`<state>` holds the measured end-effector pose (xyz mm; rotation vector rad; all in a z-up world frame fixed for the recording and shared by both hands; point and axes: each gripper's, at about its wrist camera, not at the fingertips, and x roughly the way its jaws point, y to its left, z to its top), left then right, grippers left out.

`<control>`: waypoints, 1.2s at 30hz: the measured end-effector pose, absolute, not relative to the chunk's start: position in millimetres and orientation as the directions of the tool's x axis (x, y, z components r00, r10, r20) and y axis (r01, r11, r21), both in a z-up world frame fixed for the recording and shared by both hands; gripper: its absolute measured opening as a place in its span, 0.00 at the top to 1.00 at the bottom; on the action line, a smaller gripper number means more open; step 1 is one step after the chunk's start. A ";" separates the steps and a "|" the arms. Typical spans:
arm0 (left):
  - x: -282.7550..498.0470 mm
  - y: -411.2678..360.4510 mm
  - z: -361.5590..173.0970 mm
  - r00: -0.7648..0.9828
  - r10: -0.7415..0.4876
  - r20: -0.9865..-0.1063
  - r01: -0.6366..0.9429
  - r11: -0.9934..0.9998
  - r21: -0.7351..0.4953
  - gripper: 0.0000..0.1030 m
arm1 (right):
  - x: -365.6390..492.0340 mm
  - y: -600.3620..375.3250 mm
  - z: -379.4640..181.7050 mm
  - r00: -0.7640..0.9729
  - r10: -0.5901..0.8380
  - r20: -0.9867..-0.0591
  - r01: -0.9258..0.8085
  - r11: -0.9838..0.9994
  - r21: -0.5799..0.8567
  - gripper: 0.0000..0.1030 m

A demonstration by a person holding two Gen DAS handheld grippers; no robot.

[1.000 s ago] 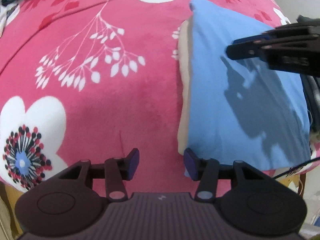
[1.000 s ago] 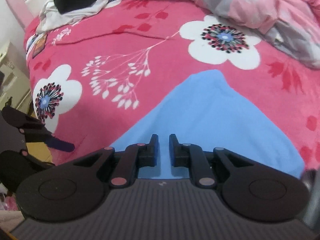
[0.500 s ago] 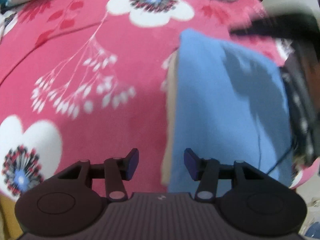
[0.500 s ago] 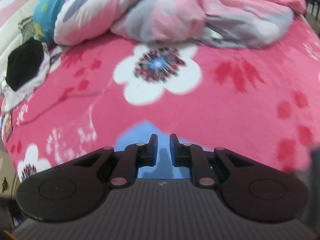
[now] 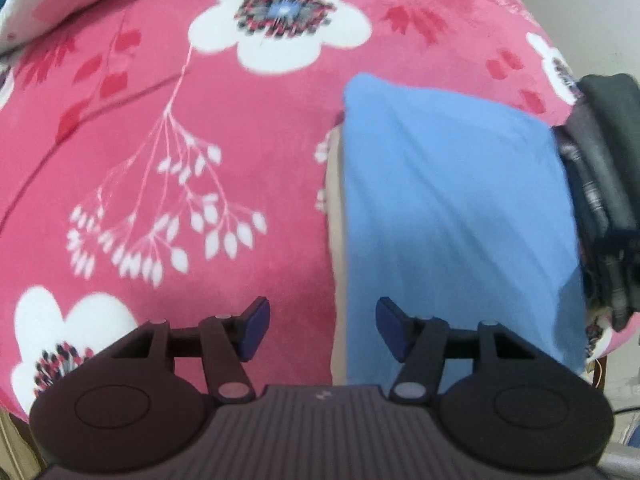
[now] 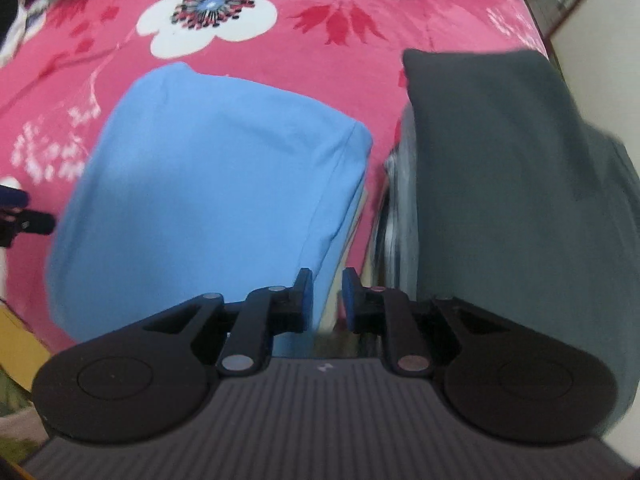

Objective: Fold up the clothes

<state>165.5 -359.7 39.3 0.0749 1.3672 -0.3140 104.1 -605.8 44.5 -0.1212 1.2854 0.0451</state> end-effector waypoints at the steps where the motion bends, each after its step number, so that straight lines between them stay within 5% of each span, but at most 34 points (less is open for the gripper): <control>1: 164.7 -361.0 48.5 0.180 -0.188 -0.966 0.280 0.951 -0.133 0.41 | 96.5 -604.0 51.0 0.281 -0.018 -0.960 -0.078 0.996 -0.042 0.80; 8: 123.3 -360.3 119.1 0.256 -0.296 -0.920 0.406 0.897 -0.175 0.33 | 27.3 -580.4 103.0 0.300 0.047 -0.953 0.080 0.994 0.074 0.65; 9: 113.8 -357.7 130.0 0.266 -0.313 -0.912 0.420 0.889 -0.183 0.31 | 12.7 -573.9 112.8 0.309 0.047 -0.950 0.101 0.992 0.082 0.57; 11: 93.7 -348.9 151.5 0.295 -0.343 -0.892 0.427 0.882 -0.199 0.23 | -13.2 -560.9 129.7 0.330 0.041 -0.943 0.124 0.989 0.086 0.45; 14: 64.7 -334.0 180.9 0.353 -0.369 -0.860 0.405 0.889 -0.215 0.11 | -48.9 -541.5 152.4 0.359 0.030 -0.933 0.138 0.987 0.085 0.41; 20: 26.5 -316.3 235.1 0.418 -0.371 -0.829 0.380 0.901 -0.212 0.09 | -90.2 -528.6 197.0 0.437 -0.013 -0.899 0.194 0.978 0.080 0.21; 36: -56.0 -344.8 334.6 0.584 -0.193 -0.789 0.203 0.975 -0.088 0.00 | -142.9 -537.3 279.3 0.553 -0.076 -0.829 0.185 0.982 0.033 0.10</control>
